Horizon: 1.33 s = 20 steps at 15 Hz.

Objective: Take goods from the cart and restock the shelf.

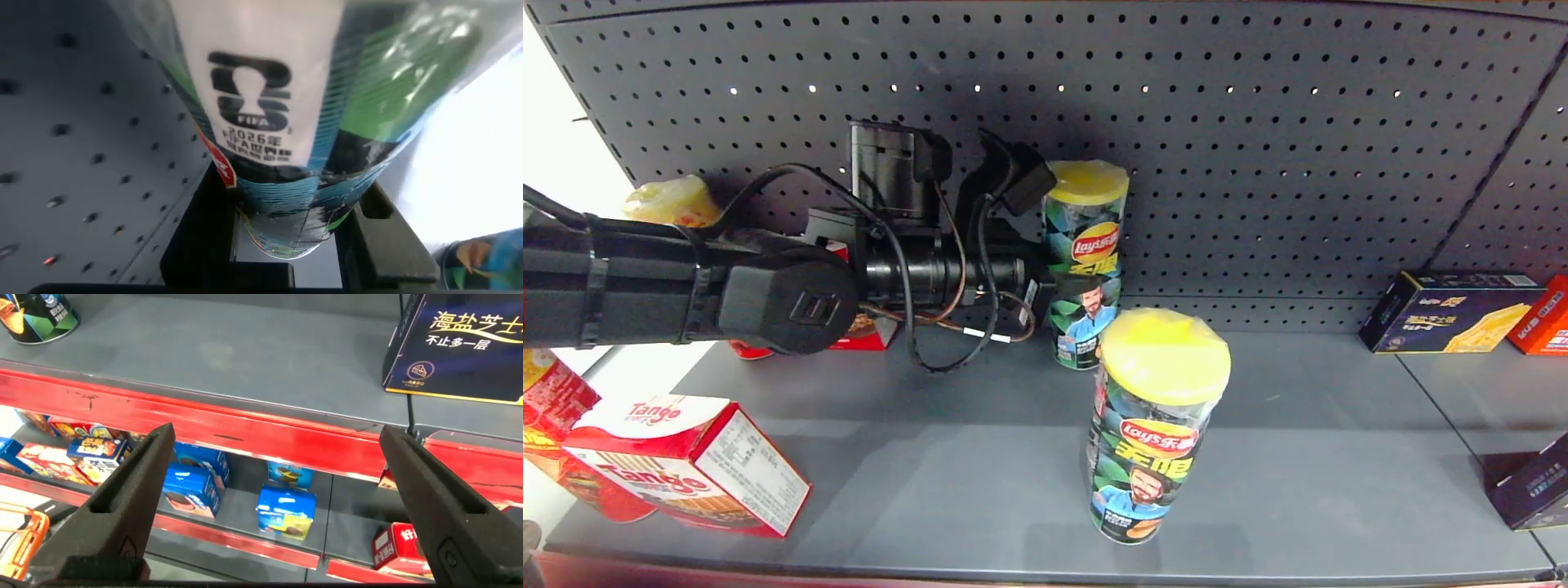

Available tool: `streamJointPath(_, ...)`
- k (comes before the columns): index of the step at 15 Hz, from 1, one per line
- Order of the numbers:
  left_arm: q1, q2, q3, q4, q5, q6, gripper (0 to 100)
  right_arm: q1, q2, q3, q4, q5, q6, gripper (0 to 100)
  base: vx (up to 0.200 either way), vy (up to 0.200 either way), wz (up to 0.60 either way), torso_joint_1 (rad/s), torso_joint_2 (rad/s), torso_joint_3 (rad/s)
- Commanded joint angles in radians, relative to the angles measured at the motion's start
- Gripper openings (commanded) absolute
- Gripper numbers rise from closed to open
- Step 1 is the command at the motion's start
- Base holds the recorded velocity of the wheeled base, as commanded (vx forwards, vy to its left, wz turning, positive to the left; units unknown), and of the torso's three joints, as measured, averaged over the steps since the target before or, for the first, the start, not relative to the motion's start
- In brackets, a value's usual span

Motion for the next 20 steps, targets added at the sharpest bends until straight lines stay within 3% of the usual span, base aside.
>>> streamJointPath(1,-0.01,0.029,-0.002,-0.005,0.0,-0.001,0,0.001,0.002,0.0,0.0,0.001,0.0,100,0.0,0.0,0.0,0.0,0.0,0.0)
streamJointPath(10,-0.015,0.059,0.015,-0.037,-0.002,0.003,0,0.001,0.002,0.0,0.0,0.001,0.0,100,0.0,0.0,0.0,0.0,0.0,0.0)
streamJointPath(11,-0.015,0.062,0.015,-0.04,0.0,0.003,100,0.001,0.002,0.0,0.0,0.001,0.0,100,0.0,0.0,0.0,0.0,0.0,0.0)
streamJointPath(17,-0.006,-0.01,0.1,-0.114,0.011,-0.004,100,0.001,0.002,0.0,0.0,0.001,0.0,100,0.0,0.0,0.0,0.0,0.0,0.0)
streamJointPath(20,0.0,-0.097,0.198,-0.115,0.075,0.006,100,0.001,0.002,0.0,0.0,-0.001,0.0,100,0.0,0.0,0.0,0.0,0.0,0.0)
